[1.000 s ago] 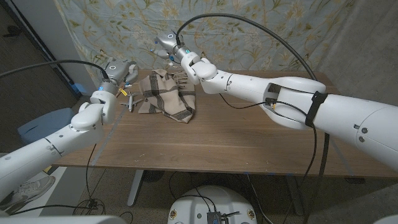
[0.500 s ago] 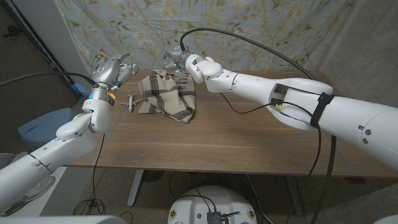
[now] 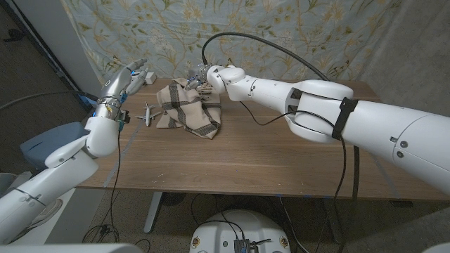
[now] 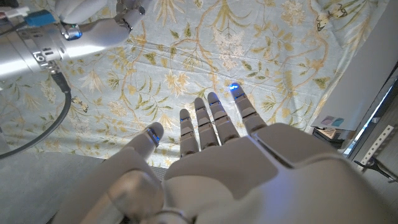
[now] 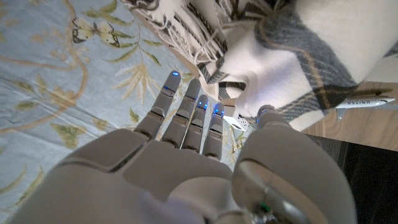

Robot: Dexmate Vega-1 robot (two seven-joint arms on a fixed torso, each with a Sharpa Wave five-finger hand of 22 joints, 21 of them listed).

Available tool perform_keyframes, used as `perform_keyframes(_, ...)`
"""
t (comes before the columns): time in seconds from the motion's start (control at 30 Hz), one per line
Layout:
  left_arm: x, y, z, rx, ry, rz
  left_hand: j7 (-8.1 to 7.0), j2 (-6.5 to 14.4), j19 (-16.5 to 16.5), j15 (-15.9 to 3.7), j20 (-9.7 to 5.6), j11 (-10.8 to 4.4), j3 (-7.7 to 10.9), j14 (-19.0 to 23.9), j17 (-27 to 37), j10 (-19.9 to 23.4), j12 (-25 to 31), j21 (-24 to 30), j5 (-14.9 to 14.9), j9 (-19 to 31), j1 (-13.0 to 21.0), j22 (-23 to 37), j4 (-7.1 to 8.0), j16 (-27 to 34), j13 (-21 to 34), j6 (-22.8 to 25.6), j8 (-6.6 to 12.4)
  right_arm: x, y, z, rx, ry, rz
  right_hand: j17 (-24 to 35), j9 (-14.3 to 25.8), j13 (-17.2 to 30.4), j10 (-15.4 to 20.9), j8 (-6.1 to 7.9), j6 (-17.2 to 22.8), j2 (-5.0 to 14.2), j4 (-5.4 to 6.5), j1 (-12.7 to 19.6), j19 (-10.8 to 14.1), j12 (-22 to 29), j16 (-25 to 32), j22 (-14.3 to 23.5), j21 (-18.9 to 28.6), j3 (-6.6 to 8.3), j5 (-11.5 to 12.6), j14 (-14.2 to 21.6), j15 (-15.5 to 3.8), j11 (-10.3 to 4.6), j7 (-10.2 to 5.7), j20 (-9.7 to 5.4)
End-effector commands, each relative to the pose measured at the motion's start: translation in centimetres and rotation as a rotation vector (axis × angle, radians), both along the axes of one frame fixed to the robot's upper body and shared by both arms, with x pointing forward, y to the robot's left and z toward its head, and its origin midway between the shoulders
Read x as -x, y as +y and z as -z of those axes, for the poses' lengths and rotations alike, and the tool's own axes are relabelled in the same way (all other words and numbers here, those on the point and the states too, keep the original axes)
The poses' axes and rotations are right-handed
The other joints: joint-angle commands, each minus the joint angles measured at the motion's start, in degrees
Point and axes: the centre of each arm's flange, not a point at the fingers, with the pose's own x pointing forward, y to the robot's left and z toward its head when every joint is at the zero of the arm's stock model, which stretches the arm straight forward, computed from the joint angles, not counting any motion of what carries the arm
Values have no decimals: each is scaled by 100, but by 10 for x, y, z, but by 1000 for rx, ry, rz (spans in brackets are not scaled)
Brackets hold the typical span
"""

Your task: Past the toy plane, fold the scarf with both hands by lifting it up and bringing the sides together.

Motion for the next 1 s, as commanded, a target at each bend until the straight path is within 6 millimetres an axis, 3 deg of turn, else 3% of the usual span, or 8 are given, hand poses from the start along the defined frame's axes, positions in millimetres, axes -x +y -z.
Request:
perform_keyframes(0.03,5,-7,4,0,-5,94,26,59,-70,4,28,-5,-29,-39,21,-30,-18,-28,13,22,-63,25,9,-21,22,20,0,-17,-27,5,-43,6,146,55,6,41,100,20,29,-37,-18,-67,8,64,88,8,-27,-53,-1,97,-423,60,73,9)
perform_keyframes(0.23,4,-13,3,-19,-19,67,19,50,-95,-27,44,32,-48,-79,24,-59,-41,-40,15,22,-94,26,20,-36,24,17,-4,-21,-33,12,-97,67,151,34,0,46,-107,-77,-268,-70,-77,-58,58,-29,105,12,-28,-68,26,126,-322,193,136,10)
perform_keyframes(0.3,3,-14,2,-20,-16,66,16,57,-96,-34,46,23,-46,-86,23,-71,-48,-41,18,22,-97,26,21,-39,24,15,-5,-22,-34,13,-122,90,150,21,-1,38,-29,-44,-230,-91,-15,-185,62,-10,115,14,-34,-129,20,162,-294,246,238,22)
perform_keyframes(0.43,1,-17,0,-23,-27,44,9,85,-96,-47,44,10,-28,-116,17,-113,-72,-42,26,22,-94,27,14,-53,25,-11,-17,-24,-37,14,-190,153,143,28,-10,59,-28,197,535,-54,300,-804,-43,-30,129,24,-110,-376,25,120,-155,337,285,92)
perform_keyframes(0.6,-4,-17,0,-12,-22,35,17,128,-84,-61,39,-5,2,-132,10,-171,-102,-39,35,21,-85,27,6,-62,27,-37,-26,-24,-36,18,-249,199,125,36,-20,71,-32,225,727,-91,367,-1012,-169,-39,110,30,-169,-483,43,26,-37,427,325,149)
perform_keyframes(0.73,-9,-17,-1,-6,-15,36,19,152,-79,-59,39,2,26,-134,4,-212,-123,-37,40,21,-74,28,-5,-64,28,-65,-36,-22,-33,14,-281,177,102,31,-22,75,-29,235,788,-116,352,-1026,-184,-40,100,32,-178,-502,54,-6,-23,440,337,160)
perform_keyframes(0.83,-11,-18,-1,-5,-9,35,14,158,-77,-65,39,-18,43,-135,-1,-242,-138,-37,41,22,-67,28,-16,-67,29,-82,-40,-22,-27,35,-302,293,97,24,-26,79,2,257,889,-136,285,-963,-189,-31,102,34,-185,-491,80,-14,-15,443,352,161)
perform_keyframes(1.0,-15,-17,-2,6,-3,29,21,170,-71,-61,33,-10,64,-143,-7,-249,-143,-35,43,22,-54,29,-31,-73,31,-126,-53,-19,-17,40,-337,321,75,31,-30,86,58,263,974,-125,183,-843,-194,-13,125,37,-194,-454,120,-17,1,459,404,158)
